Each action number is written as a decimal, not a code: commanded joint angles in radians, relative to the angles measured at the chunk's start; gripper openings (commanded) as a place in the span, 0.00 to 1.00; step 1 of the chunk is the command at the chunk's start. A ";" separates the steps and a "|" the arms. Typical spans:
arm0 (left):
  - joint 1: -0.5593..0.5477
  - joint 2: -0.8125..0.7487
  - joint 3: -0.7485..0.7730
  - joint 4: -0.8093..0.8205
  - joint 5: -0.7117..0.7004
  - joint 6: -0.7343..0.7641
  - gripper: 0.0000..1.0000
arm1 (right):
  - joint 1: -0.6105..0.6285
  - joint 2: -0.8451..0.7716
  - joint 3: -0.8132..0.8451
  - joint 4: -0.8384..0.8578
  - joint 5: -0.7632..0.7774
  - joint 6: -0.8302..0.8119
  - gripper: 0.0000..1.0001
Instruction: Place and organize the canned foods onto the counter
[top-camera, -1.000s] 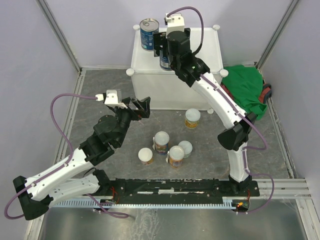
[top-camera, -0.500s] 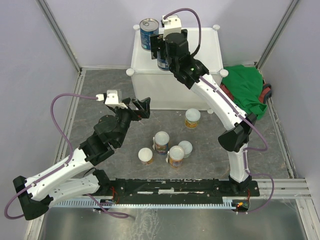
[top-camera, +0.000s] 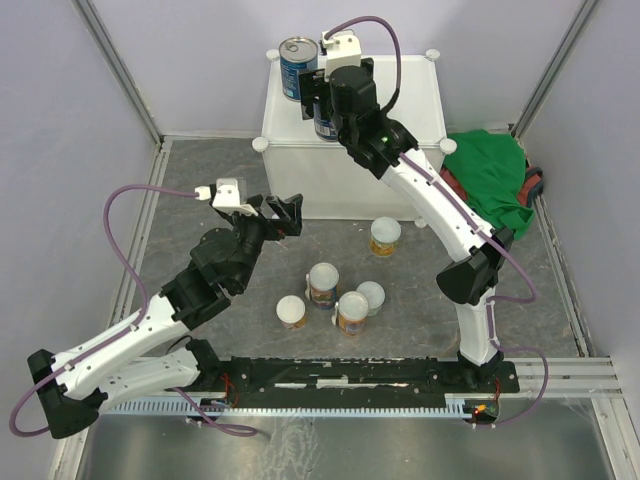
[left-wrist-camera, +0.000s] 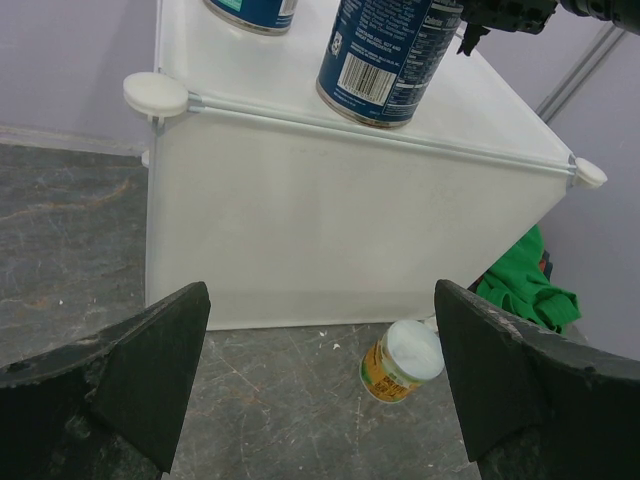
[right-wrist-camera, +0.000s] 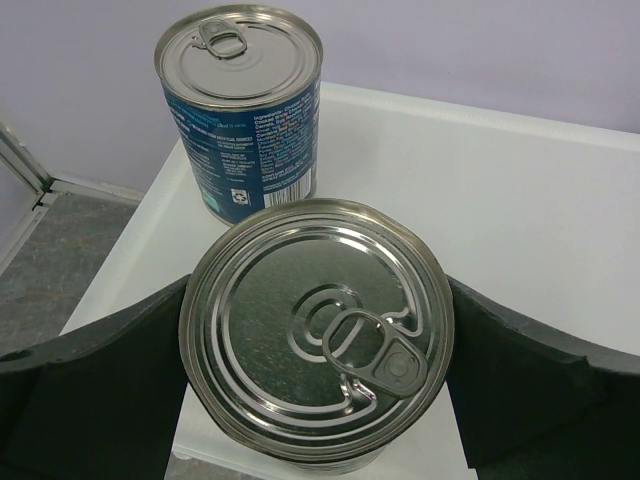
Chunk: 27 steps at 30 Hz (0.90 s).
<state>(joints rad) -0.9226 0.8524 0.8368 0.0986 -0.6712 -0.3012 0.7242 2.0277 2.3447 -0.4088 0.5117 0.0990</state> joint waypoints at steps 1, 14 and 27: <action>-0.002 0.002 0.042 0.019 0.006 0.028 0.99 | 0.026 -0.067 0.050 0.062 -0.032 -0.002 0.99; -0.001 0.009 0.049 0.028 0.007 0.054 0.99 | 0.026 -0.061 0.067 0.103 -0.060 0.029 0.99; -0.001 0.012 0.064 0.026 0.003 0.079 0.99 | 0.024 -0.018 0.108 0.129 -0.078 0.054 0.99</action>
<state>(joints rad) -0.9226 0.8692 0.8566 0.0994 -0.6708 -0.2710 0.7315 2.0308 2.3699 -0.4194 0.4599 0.1356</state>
